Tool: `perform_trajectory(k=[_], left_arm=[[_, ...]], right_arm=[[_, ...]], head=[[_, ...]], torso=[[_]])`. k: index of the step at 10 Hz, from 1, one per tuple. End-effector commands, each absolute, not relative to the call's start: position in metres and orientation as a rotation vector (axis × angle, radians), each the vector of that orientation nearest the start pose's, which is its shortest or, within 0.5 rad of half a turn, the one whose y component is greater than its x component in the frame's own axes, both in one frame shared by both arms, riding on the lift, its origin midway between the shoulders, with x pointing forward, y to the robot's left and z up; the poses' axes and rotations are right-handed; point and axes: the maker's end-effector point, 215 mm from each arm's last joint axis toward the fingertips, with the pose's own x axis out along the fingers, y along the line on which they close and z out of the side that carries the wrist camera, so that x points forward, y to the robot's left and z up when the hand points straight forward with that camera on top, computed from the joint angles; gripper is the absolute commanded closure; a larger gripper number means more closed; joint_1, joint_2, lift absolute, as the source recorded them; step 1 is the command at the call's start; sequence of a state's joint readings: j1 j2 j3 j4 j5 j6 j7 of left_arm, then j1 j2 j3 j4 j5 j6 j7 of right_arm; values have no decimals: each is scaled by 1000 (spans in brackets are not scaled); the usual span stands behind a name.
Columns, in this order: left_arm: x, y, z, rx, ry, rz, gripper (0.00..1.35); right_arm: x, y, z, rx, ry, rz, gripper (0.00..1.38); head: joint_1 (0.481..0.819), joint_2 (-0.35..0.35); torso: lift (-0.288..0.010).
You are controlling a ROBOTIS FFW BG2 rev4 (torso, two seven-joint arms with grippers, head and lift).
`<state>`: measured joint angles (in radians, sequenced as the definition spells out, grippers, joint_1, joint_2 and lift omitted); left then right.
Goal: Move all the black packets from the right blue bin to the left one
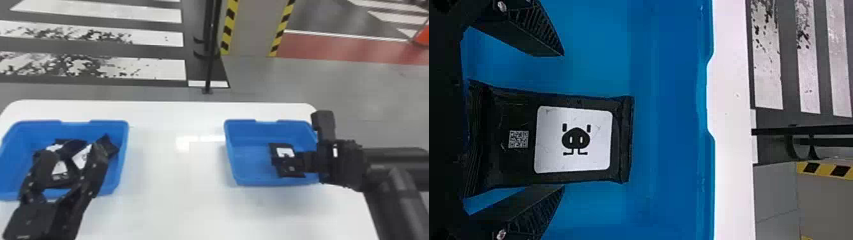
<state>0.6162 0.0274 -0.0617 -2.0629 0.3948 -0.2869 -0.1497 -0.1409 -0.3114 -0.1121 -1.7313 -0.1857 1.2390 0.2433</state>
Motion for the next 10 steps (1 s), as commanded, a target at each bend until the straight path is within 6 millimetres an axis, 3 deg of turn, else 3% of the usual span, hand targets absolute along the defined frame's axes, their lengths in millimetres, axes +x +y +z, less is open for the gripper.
perform_trajectory(k=[1,3,5,6,7,8,10], left_arm=[[404,201,-286,-394,-178,-132,186],[405,201,-285,-392,-178,-133,186],[405,200,-285,-392,-179,-136,186],[405,200,-285,-393,-176,-136,186],[405,201,-285,-391,-177,-136,188],[405,201,-286,-391,-174,-137,190],[405,200,-287,-391,-172,-138,190]], right_arm=[[511,-346,-478,41,942,72,82],[510,-349,-483,44,955,63,107],[517,-346,-486,44,937,73,225],[524,-342,-486,55,912,93,398],[526,-336,-485,59,901,111,918],[529,-331,-481,55,880,115,1162],[526,-331,-485,57,877,112,1179]], head=[[695,-174],[695,-177],[695,-179],[695,-177],[695,-173],[695,-168],[695,-158]], torso=[[-140],[-140],[-140],[-140],[-140],[-140],[-140]])
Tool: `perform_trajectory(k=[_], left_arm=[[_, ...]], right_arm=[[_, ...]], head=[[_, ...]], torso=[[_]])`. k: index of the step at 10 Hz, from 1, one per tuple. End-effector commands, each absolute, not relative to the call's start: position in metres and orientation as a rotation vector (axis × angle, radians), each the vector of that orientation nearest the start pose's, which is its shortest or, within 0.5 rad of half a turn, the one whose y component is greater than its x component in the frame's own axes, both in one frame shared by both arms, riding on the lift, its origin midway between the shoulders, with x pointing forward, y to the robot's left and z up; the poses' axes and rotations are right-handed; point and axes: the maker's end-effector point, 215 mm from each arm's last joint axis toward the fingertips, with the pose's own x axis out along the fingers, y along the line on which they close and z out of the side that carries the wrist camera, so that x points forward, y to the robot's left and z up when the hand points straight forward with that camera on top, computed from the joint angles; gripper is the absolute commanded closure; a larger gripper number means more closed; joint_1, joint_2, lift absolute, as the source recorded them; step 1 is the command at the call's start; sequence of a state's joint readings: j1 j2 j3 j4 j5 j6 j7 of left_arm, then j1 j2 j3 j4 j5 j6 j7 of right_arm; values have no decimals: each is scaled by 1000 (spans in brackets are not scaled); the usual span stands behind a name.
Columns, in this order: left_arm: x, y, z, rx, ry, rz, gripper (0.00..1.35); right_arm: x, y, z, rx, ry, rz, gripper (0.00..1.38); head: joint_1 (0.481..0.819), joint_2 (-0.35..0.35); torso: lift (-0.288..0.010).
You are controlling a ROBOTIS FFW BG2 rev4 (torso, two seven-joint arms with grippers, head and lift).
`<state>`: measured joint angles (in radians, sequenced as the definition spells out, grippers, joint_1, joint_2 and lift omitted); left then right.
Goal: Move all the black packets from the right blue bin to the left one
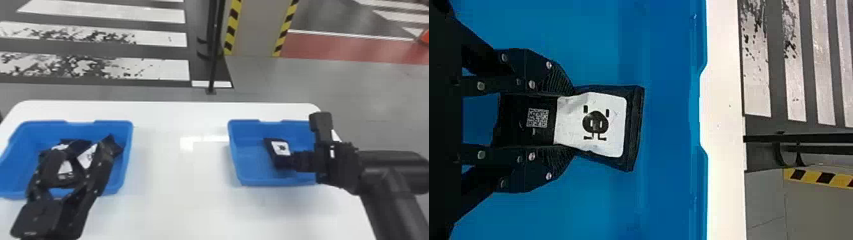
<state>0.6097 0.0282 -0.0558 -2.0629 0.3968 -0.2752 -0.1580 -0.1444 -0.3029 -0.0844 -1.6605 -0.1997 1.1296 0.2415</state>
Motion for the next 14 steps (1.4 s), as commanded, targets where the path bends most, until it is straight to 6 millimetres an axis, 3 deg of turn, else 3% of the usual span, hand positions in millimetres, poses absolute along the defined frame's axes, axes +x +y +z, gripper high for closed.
perform_trajectory(k=[1,3,6,7,8,9,11,14], left_arm=[[405,201,-286,-389,-175,-137,190],[404,201,-283,-391,-186,-139,190],[405,196,-281,-397,-187,-150,190],[409,195,-282,-404,-181,-157,190],[413,194,-282,-446,-167,-173,188],[419,197,-273,-459,-164,-178,183],[438,165,-264,-488,-68,-334,182],[450,115,-255,-529,4,-498,180]], right_arm=[[525,-326,-483,80,851,121,1181],[523,-312,-469,90,799,154,1179],[534,-260,-391,107,577,315,1179],[538,-228,-355,139,479,419,1179],[539,-173,-321,214,358,596,1179],[539,-121,-298,316,270,786,1179],[505,-55,-281,384,254,977,1179],[451,16,-275,480,295,1164,1179]], head=[[695,-156],[695,-150],[695,-107],[695,-85],[695,-72],[695,-23],[695,102],[695,136]], torso=[[-140],[-140],[-140],[-140],[-140],[-140],[-140],[-140]])
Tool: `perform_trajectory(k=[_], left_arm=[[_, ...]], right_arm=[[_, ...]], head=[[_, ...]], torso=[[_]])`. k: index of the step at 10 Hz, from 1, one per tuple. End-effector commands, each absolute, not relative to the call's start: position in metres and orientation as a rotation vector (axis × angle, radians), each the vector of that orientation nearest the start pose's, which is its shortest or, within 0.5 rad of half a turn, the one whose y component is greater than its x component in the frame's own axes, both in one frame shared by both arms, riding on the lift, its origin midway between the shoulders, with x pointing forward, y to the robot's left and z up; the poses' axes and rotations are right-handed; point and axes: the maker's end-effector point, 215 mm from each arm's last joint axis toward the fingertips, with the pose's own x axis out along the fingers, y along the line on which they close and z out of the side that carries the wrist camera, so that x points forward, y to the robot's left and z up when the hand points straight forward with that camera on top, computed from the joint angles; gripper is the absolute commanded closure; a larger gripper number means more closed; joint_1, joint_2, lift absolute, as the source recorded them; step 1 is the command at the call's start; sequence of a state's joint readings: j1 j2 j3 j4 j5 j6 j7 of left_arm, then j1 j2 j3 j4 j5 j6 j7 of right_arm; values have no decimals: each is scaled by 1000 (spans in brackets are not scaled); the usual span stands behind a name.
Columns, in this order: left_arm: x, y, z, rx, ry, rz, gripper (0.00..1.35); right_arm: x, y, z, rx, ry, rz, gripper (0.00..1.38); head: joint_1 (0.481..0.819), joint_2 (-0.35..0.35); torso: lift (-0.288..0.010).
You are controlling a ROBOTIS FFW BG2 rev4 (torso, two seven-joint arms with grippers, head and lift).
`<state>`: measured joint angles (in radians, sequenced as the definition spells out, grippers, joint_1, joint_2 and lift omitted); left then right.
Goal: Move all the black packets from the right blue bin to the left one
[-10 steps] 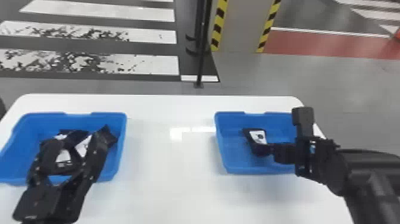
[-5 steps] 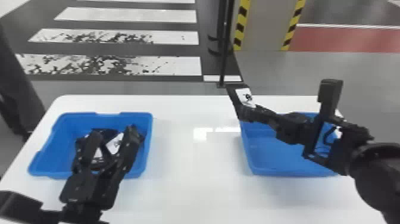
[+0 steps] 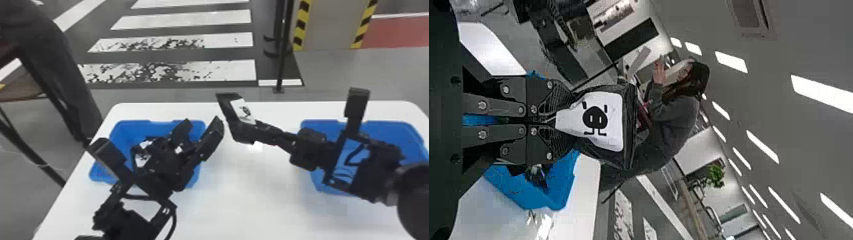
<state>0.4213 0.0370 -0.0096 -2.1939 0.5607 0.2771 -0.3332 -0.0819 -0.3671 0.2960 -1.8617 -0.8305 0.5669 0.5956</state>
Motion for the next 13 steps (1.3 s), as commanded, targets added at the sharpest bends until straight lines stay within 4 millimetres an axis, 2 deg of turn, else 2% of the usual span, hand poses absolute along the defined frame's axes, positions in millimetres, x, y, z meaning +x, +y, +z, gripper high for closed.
perform_trajectory(k=[1,2,4,5,6,7,10,12,13], left_arm=[[450,111,-257,-528,16,-507,180],[450,111,-257,-531,13,-505,180],[450,112,-261,-533,27,-498,193],[450,117,-263,-536,30,-473,360],[446,114,-267,-534,67,-466,1026],[445,114,-271,-545,82,-452,1204],[444,108,-266,-546,64,-450,1208],[446,115,-257,-546,28,-434,1208],[448,123,-256,-538,17,-414,1208]], right_arm=[[439,31,-274,489,306,1202,1179],[435,39,-274,496,312,1221,1179],[433,40,-274,499,316,1227,1179],[432,41,-275,506,320,1229,1179],[433,41,-275,513,320,1227,1179],[436,40,-273,508,313,1226,1179],[444,38,-269,507,296,1214,1165],[449,35,-273,514,299,1198,975],[454,31,-275,530,292,1184,475]], head=[[695,152],[695,166],[695,185],[695,191],[695,195],[695,198],[695,188],[695,183],[695,184]], torso=[[-140],[-140],[-140],[-140],[-140],[-140],[-140],[-140],[-140]])
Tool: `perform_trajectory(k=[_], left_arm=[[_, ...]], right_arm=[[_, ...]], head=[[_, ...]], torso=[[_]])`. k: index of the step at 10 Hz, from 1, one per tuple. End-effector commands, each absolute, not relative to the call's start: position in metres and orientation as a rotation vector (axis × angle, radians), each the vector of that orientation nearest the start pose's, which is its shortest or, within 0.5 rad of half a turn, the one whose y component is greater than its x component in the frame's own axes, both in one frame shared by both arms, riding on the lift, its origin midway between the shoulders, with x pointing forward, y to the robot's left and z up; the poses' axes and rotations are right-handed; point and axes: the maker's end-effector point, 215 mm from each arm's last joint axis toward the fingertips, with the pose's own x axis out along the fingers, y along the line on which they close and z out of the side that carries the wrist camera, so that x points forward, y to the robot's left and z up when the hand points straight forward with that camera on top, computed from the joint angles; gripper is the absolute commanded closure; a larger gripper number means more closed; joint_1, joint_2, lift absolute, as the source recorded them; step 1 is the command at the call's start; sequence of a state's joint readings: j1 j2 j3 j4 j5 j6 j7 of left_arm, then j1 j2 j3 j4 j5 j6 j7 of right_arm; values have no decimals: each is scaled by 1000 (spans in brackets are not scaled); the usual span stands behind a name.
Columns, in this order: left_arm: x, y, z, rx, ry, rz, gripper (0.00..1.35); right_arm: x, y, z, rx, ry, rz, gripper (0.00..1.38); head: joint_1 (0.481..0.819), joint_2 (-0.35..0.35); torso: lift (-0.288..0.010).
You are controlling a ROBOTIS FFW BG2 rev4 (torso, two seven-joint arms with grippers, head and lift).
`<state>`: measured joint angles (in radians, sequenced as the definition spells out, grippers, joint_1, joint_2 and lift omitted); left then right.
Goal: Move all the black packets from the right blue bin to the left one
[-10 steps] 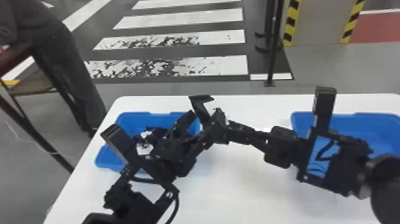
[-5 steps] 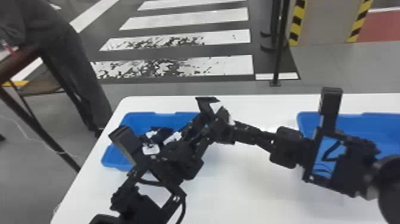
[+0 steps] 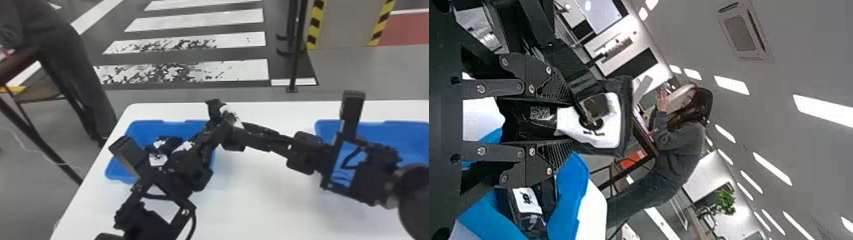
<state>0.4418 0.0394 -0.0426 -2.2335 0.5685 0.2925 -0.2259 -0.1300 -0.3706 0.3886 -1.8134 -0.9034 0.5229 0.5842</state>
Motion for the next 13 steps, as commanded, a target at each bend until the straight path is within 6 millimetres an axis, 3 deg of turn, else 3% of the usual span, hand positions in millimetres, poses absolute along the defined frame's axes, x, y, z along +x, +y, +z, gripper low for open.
perform_trajectory(k=[1,2,3,5,6,7,8,9,11,13], left_arm=[[452,135,-257,-508,7,-380,1208],[462,159,-260,-442,-13,-314,1208],[478,194,-275,-336,-25,-220,1208],[514,265,-327,-108,-2,-32,1208],[521,296,-340,-3,-7,40,1208],[518,309,-347,24,-19,93,1075],[514,315,-357,-7,-30,112,506],[510,317,-355,-17,-53,116,36],[492,301,-330,-88,-170,68,151],[457,278,-290,-153,-293,20,44]], right_arm=[[457,25,-278,534,287,1167,-2],[459,17,-281,539,282,1147,-2],[462,7,-281,549,270,1123,5],[466,-4,-275,553,249,1103,5],[467,-6,-273,554,242,1102,5],[467,-8,-274,556,244,1102,5],[469,-12,-274,559,237,1092,7],[471,-22,-272,549,219,1071,7],[485,-71,-250,436,94,953,25],[488,-141,-234,319,-23,770,65]], head=[[695,188],[695,190],[695,200],[695,246],[695,275],[695,303],[695,315],[695,329],[695,311],[695,251]], torso=[[-140],[-140],[-140],[-140],[-140],[-140],[-140],[-140],[-140],[-140]])
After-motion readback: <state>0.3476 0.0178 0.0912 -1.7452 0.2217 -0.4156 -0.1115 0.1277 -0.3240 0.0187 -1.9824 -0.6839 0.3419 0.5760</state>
